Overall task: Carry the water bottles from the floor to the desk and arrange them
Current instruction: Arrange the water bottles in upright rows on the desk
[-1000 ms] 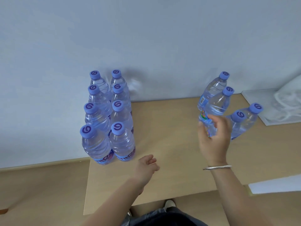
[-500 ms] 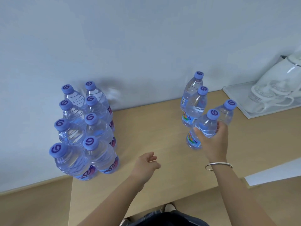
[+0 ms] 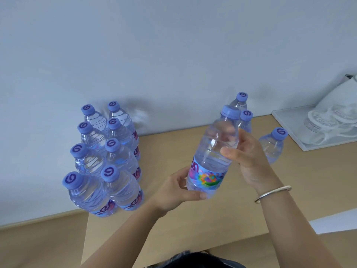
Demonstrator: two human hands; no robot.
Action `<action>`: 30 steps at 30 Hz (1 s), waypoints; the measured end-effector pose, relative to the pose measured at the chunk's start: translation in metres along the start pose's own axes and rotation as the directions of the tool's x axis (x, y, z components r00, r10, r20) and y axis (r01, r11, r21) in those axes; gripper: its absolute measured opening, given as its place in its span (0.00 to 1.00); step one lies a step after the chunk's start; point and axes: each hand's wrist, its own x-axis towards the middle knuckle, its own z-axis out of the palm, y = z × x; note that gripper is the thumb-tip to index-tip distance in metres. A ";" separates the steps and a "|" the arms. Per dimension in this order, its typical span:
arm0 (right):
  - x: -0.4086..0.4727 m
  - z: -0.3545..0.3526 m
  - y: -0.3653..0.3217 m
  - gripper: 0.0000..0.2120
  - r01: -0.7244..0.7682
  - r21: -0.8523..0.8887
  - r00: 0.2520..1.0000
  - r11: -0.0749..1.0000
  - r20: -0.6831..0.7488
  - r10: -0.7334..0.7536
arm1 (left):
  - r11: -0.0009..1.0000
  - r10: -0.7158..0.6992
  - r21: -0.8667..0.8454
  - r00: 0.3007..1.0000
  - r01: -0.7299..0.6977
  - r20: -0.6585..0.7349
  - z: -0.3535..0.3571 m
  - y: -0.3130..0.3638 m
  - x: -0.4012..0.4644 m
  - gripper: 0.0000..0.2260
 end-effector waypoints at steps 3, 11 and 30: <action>0.009 0.013 -0.003 0.17 -0.044 0.151 0.988 0.988 0.154 0.020 | 0.997 0.063 -0.038 0.998 -0.063 -0.013 -0.001 0.008 -0.012 0.21; 0.036 0.047 0.002 0.31 -0.122 -0.422 0.983 0.899 0.076 0.169 | 0.972 0.152 0.234 0.796 -0.012 -0.586 0.001 -0.006 -0.015 0.21; 0.061 0.051 0.001 0.20 -0.133 -0.513 0.936 0.848 0.216 0.277 | 0.988 0.092 0.157 0.822 -0.003 -0.562 0.000 -0.009 -0.019 0.25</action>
